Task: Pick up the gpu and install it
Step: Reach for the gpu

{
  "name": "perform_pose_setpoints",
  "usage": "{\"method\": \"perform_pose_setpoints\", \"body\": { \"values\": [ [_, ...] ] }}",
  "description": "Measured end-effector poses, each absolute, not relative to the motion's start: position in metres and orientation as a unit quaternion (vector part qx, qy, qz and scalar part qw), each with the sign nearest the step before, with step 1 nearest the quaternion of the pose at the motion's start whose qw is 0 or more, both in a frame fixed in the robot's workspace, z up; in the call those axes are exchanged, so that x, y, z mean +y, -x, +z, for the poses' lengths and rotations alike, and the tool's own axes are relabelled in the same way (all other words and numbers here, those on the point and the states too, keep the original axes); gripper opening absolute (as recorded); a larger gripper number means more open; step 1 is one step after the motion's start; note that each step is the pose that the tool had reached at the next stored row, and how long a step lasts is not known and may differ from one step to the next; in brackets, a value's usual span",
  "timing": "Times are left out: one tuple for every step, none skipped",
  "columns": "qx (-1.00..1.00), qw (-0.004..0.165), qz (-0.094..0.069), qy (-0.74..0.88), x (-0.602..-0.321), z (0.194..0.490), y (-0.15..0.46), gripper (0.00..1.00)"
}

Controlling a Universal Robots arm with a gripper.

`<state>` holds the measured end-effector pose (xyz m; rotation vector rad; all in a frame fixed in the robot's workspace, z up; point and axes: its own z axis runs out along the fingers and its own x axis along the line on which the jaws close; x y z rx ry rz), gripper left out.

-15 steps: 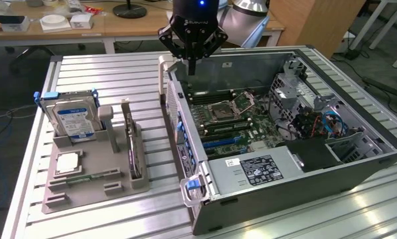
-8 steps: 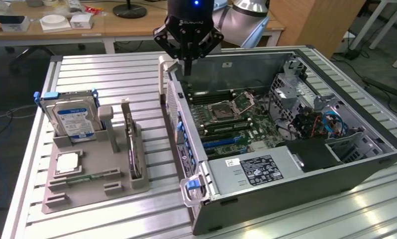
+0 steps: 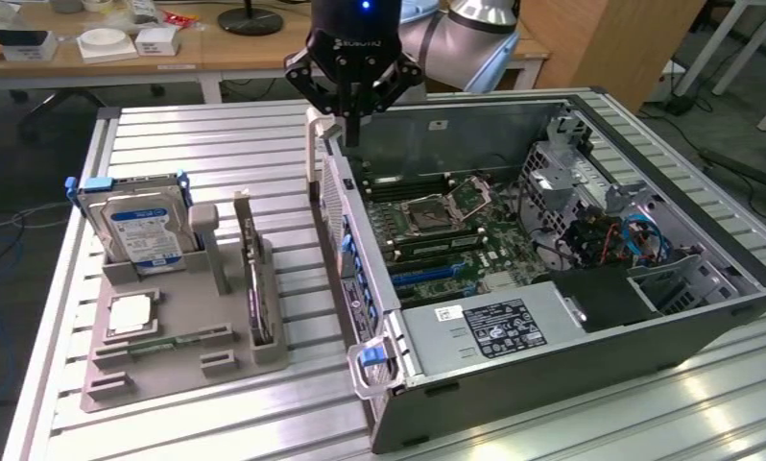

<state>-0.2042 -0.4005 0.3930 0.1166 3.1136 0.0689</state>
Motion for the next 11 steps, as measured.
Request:
{"method": "perform_pose_setpoints", "body": {
  "values": [
    [0.999, 0.012, 0.022, -0.037, -0.401, 0.393, 0.206, 0.1],
    [0.999, 0.012, 0.022, -0.037, -0.401, 0.393, 0.207, 0.1],
    [0.999, 0.012, 0.022, -0.037, -0.401, 0.393, 0.208, 0.1],
    [0.999, 0.012, 0.022, -0.037, -0.401, 0.393, 0.209, 0.1],
    [0.999, 0.013, 0.022, -0.037, -0.401, 0.393, 0.211, 0.1],
    [0.999, 0.013, 0.022, -0.037, -0.401, 0.393, 0.212, 0.1],
    [0.999, 0.012, 0.022, -0.037, -0.401, 0.393, 0.213, 0.1],
    [0.999, 0.012, 0.022, -0.037, -0.401, 0.393, 0.215, 0.1],
    [0.999, 0.013, 0.022, -0.037, -0.401, 0.393, 0.216, 0.1],
    [0.999, 0.012, 0.022, -0.037, -0.401, 0.393, 0.217, 0.1],
    [0.999, 0.012, 0.022, -0.037, -0.401, 0.393, 0.219, 0.1]
  ]
}}
